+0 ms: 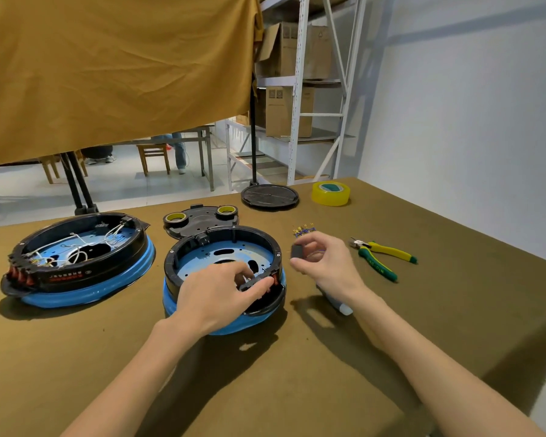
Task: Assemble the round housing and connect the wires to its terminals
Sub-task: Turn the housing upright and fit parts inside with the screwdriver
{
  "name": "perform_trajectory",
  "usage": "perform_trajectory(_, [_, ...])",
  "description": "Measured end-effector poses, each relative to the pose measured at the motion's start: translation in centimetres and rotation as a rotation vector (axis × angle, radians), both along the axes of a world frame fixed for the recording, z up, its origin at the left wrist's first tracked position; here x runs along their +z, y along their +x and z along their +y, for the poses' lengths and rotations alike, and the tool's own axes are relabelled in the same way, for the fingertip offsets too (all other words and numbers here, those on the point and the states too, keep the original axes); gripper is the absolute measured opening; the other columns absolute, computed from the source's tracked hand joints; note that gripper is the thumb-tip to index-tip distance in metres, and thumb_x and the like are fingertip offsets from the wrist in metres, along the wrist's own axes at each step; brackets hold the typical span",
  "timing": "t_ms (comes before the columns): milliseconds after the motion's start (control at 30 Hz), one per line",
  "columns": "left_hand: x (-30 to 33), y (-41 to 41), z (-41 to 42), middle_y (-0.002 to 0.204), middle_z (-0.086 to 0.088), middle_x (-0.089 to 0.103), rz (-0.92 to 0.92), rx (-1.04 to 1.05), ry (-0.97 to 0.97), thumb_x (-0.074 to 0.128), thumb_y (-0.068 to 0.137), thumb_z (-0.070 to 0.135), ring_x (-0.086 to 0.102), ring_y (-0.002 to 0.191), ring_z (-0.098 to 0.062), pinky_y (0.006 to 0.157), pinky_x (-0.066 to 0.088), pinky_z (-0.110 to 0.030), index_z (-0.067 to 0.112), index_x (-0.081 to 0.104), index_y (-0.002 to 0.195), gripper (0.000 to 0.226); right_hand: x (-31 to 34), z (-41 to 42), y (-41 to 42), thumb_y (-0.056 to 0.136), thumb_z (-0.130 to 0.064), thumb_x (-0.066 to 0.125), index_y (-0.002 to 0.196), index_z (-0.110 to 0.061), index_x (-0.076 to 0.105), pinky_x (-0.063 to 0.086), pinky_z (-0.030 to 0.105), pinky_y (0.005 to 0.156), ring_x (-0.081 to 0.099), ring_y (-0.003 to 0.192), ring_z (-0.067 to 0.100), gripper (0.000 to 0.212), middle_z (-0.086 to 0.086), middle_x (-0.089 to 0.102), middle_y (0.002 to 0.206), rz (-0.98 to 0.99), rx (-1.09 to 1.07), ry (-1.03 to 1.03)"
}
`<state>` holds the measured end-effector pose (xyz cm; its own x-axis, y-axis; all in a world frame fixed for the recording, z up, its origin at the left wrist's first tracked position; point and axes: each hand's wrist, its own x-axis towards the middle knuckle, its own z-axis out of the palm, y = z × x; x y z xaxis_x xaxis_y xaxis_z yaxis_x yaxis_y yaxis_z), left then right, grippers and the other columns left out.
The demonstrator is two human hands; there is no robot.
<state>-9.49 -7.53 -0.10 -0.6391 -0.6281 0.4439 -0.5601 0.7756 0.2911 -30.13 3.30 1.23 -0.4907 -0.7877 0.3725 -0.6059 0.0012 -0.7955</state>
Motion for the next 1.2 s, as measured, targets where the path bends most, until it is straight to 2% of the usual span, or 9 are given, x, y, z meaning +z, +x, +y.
perform_trajectory(100, [0.5, 0.1, 0.0, 0.086, 0.015, 0.059, 0.121, 0.007, 0.147, 0.044, 0.092, 0.072, 0.059, 0.078, -0.005, 0.068, 0.052, -0.027, 0.032, 0.061, 0.09, 0.044, 0.0, 0.5, 3.2, 0.08, -0.007, 0.084, 0.108, -0.022, 0.075, 0.061, 0.028, 0.072, 0.073, 0.081, 0.014, 0.033, 0.0, 0.075, 0.091, -0.093, 0.154, -0.094])
perform_trajectory(233, [1.9, 0.6, -0.1, 0.095, 0.012, 0.066, 0.312, -0.145, 0.383, 0.055, 0.1, 0.049, 0.062, 0.087, -0.003, 0.072, 0.047, -0.016, 0.033, 0.067, 0.097, 0.02, 0.0, 0.9, 5.6, 0.081, -0.004, 0.083, 0.114, -0.02, 0.075, 0.06, 0.026, 0.073, 0.073, 0.084, 0.017, 0.037, 0.001, 0.076, 0.092, -0.199, 0.221, -0.191])
perform_trajectory(467, [3.7, 1.0, 0.7, 0.092, 0.007, 0.077, 0.414, -0.386, 0.584, 0.059, 0.102, 0.035, 0.072, 0.089, -0.011, 0.083, 0.059, -0.03, 0.026, 0.077, 0.099, 0.02, 1.0, 1.4, 7.4, 0.083, -0.004, 0.081, 0.128, -0.018, 0.069, 0.06, 0.025, 0.076, 0.073, 0.085, 0.018, 0.048, -0.001, 0.075, 0.092, -0.221, 0.251, -0.316])
perform_trajectory(567, [4.3, 1.5, 0.3, 0.096, 0.005, 0.077, 0.375, -0.449, 0.656, 0.06, 0.102, 0.032, 0.072, 0.093, -0.012, 0.087, 0.059, -0.029, 0.025, 0.076, 0.104, 0.017, 1.1, 1.6, 7.7, 0.081, -0.004, 0.083, 0.122, -0.017, 0.068, 0.058, 0.024, 0.076, 0.071, 0.085, 0.016, 0.045, -0.002, 0.074, 0.093, -0.244, 0.204, -0.379])
perform_trajectory(700, [4.5, 1.9, 0.1, 0.099, 0.009, 0.076, 0.418, -0.46, 0.543, 0.072, 0.095, 0.026, 0.072, 0.091, -0.013, 0.08, 0.058, -0.023, 0.032, 0.07, 0.115, 0.02, 1.1, 1.8, 7.5, 0.08, 0.002, 0.081, 0.109, -0.017, 0.072, 0.057, 0.023, 0.075, 0.071, 0.085, 0.017, 0.036, -0.005, 0.075, 0.093, -0.193, 0.187, -0.364])
perform_trajectory(833, [4.4, 1.7, 0.3, 0.093, 0.014, 0.076, 0.402, -0.514, 0.4, 0.077, 0.091, 0.021, 0.073, 0.084, -0.012, 0.074, 0.056, -0.018, 0.028, 0.078, 0.103, 0.014, 0.7, 2.2, 7.1, 0.08, -0.001, 0.083, 0.113, -0.017, 0.069, 0.058, 0.023, 0.078, 0.07, 0.089, 0.017, 0.039, -0.005, 0.074, 0.095, -0.175, 0.135, -0.368])
perform_trajectory(967, [4.2, 1.6, 0.8, 0.095, 0.018, 0.073, 0.431, -0.519, 0.22, 0.079, 0.089, 0.015, 0.071, 0.087, -0.012, 0.078, 0.054, -0.015, 0.027, 0.077, 0.103, 0.019, 0.9, 2.3, 7.0, 0.084, -0.011, 0.082, 0.113, -0.018, 0.071, 0.059, 0.027, 0.08, 0.072, 0.091, 0.013, 0.031, -0.002, 0.076, 0.098, -0.283, 0.098, -0.237])
perform_trajectory(1067, [4.0, 1.7, 0.9, 0.099, 0.018, 0.07, 0.425, -0.49, 0.089, 0.08, 0.086, 0.01, 0.069, 0.089, -0.009, 0.081, 0.055, -0.018, 0.022, 0.075, 0.106, 0.024, 1.2, 2.7, 7.0, 0.09, -0.003, 0.073, 0.115, -0.013, 0.073, 0.061, 0.037, 0.083, 0.076, 0.091, 0.024, 0.026, 0.008, 0.078, 0.098, -0.542, 0.267, -0.204])
perform_trajectory(1200, [3.9, 1.6, 1.1, 0.098, 0.016, 0.07, 0.429, -0.473, 0.027, 0.083, 0.083, 0.01, 0.069, 0.087, -0.004, 0.081, 0.055, -0.017, 0.017, 0.075, 0.105, 0.024, 1.7, 2.9, 7.9, 0.087, -0.014, 0.08, 0.118, -0.02, 0.073, 0.059, 0.024, 0.077, 0.074, 0.088, 0.013, 0.032, -0.002, 0.078, 0.094, -0.309, 0.212, -0.252])
